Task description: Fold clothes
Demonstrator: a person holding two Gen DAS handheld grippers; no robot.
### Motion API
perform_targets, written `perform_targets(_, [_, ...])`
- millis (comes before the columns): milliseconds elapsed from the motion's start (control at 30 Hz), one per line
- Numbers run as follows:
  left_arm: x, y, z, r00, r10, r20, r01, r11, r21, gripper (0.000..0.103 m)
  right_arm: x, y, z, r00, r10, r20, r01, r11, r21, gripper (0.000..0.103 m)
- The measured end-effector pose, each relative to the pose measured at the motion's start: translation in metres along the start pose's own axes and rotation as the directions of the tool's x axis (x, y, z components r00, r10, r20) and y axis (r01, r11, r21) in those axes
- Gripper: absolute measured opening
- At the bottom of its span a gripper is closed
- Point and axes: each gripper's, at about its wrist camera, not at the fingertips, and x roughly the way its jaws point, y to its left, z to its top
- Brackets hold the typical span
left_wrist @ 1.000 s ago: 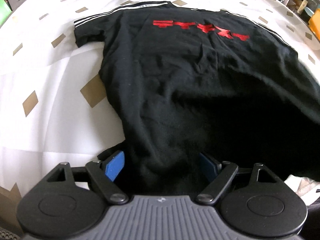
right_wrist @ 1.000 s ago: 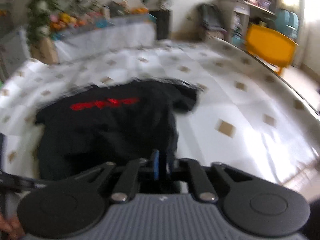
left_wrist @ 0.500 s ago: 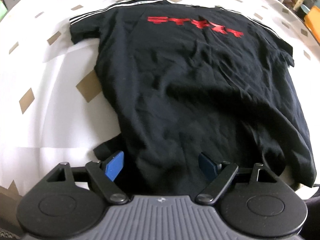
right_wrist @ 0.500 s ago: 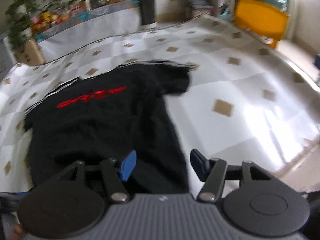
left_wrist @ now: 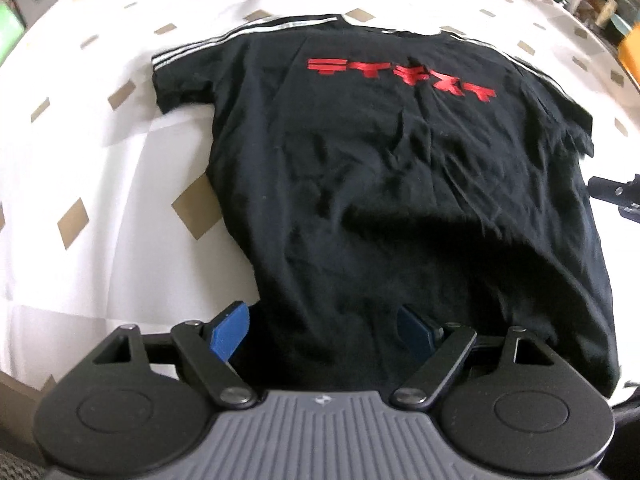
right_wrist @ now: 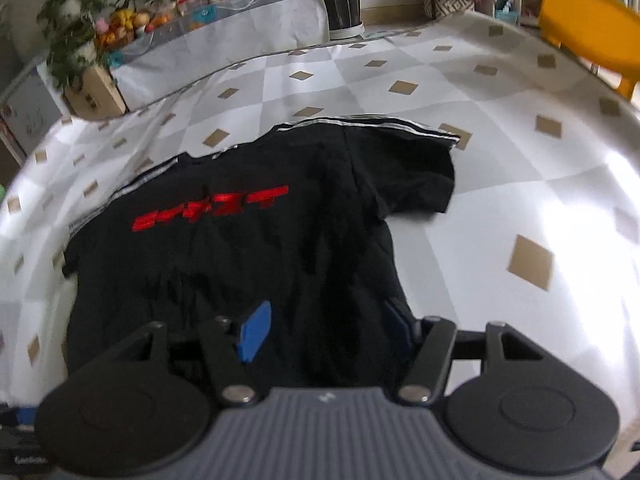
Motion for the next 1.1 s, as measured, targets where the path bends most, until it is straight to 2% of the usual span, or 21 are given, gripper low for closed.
perform_targets(67, [-0.001,0.006,0.008,1.0,-0.002,-0.01,0.002,1.0,-0.001,0.081,0.01,-0.003,0.009,1.0,-0.007,-0.004,0.007,1.0,-0.001,0.06])
perform_targets(167, [-0.003,0.011,0.018,0.999,0.041,0.002,-0.041,0.998,0.057,0.081,0.021,-0.003,0.022,1.0,-0.002,0.016,0.003,0.999,-0.053,0.06])
perform_targets(300, [-0.005,0.03,0.028,0.999,0.039,0.005,-0.039,0.997,0.06,0.081,0.038,-0.004,0.04,0.999,0.048,0.018,-0.046,0.995,-0.087,0.06])
perform_targets(500, [-0.007,0.068,0.045,0.993,0.103,0.056,-0.096,0.989,-0.113,0.081,0.066,-0.001,0.062,0.997,0.083,0.008,-0.081,0.988,-0.129,0.06])
perform_targets(700, [-0.002,0.102,0.047,0.986,0.159,0.049,-0.14,0.952,-0.273,0.081,0.1,-0.001,0.071,0.996,0.081,-0.045,-0.086,0.988,-0.128,0.061])
perform_targets(767, [-0.002,0.109,0.047,0.977,0.207,0.051,-0.183,0.938,-0.295,0.081,0.107,-0.003,0.071,0.997,0.064,-0.051,-0.069,0.99,-0.122,0.061])
perform_targets(967, [0.004,0.12,0.048,0.97,0.242,0.031,-0.217,0.913,-0.344,0.081,0.121,-0.004,0.076,0.999,-0.01,-0.043,0.004,0.987,-0.158,0.06])
perform_targets(1100, [0.007,0.117,0.048,0.972,0.235,0.024,-0.214,0.919,-0.332,0.081,0.128,-0.01,0.083,0.996,-0.085,-0.01,0.082,0.982,-0.168,0.058])
